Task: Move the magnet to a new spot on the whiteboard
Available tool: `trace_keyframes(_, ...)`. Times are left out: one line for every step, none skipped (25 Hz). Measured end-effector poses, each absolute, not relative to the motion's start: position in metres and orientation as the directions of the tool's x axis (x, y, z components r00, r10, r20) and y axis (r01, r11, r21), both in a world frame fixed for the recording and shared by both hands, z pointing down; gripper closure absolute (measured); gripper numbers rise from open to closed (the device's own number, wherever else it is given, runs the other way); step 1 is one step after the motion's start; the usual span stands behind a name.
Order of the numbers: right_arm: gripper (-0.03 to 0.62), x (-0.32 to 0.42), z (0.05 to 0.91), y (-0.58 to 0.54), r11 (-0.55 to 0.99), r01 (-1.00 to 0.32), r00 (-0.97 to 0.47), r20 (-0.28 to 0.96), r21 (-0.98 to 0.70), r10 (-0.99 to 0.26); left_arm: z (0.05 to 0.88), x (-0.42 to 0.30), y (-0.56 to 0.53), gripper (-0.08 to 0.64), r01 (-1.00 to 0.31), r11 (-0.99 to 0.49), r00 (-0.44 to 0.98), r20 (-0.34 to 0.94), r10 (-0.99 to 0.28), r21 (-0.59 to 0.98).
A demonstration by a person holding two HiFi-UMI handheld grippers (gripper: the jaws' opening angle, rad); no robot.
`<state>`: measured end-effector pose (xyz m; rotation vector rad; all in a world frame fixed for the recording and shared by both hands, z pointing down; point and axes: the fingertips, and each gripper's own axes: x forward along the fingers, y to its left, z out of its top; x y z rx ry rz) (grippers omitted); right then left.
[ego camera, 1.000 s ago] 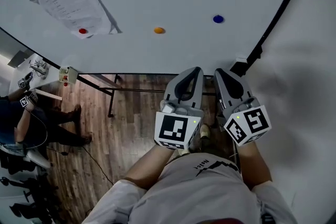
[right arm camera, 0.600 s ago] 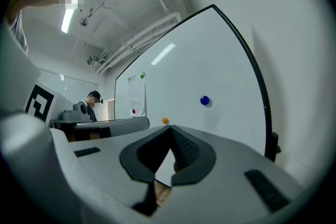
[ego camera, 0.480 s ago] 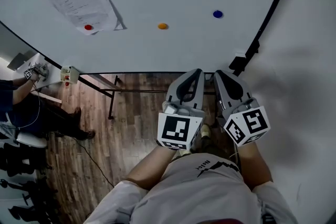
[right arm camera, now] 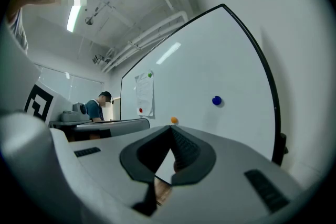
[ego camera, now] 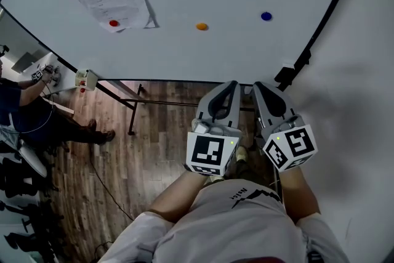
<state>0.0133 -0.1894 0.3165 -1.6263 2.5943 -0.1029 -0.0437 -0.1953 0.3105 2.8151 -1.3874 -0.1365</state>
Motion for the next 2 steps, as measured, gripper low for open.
trace_keyframes(0.58,0.0125,0.3165,-0.1896,0.436,-0.895,-0.435,-0.031,-0.098,-0.9,0.3102,-0.0446,-0.1953,0.548,-0.792,-0.609,0.605,-0.078,-0.792,0.038)
trace_keyframes(0.58,0.0117,0.3165,-0.1897,0.437,-0.894,-0.436,-0.031,-0.099,-0.899,0.3099,-0.0454,-0.1953,0.548,-0.793,-0.608,0.604,-0.078,-0.793,0.038)
